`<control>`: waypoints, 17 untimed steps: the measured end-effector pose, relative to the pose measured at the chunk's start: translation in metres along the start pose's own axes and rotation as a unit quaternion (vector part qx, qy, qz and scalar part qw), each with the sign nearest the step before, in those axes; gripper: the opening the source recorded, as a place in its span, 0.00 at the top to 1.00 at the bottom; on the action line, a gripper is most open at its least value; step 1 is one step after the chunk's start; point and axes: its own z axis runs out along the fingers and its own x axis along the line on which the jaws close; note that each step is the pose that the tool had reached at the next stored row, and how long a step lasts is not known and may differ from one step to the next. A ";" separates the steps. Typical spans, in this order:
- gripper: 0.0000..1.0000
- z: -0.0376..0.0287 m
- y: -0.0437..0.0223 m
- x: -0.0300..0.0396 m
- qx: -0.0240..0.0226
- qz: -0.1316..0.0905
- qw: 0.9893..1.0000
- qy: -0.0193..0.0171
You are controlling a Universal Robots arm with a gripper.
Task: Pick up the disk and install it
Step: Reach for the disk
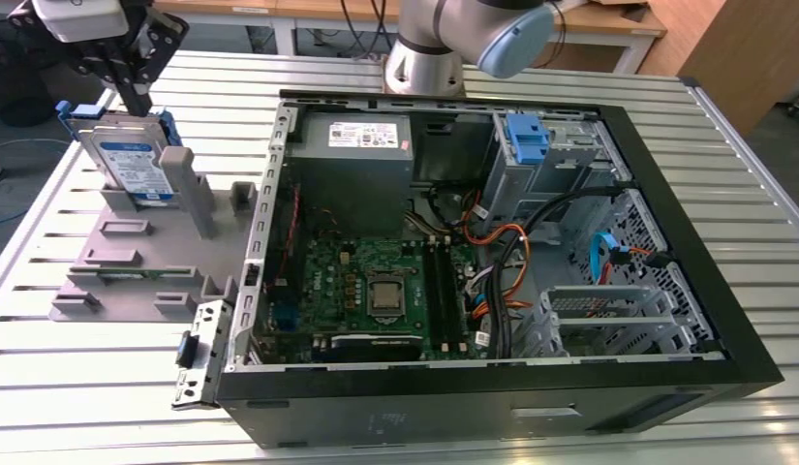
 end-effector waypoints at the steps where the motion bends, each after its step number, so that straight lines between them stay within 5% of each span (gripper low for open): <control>1: 0.89 0.0001 -0.0001 0.0013 0.000 0.000 1.000 0.000; 17: 0.89 0.0025 -0.0014 0.0292 0.000 0.000 1.000 0.000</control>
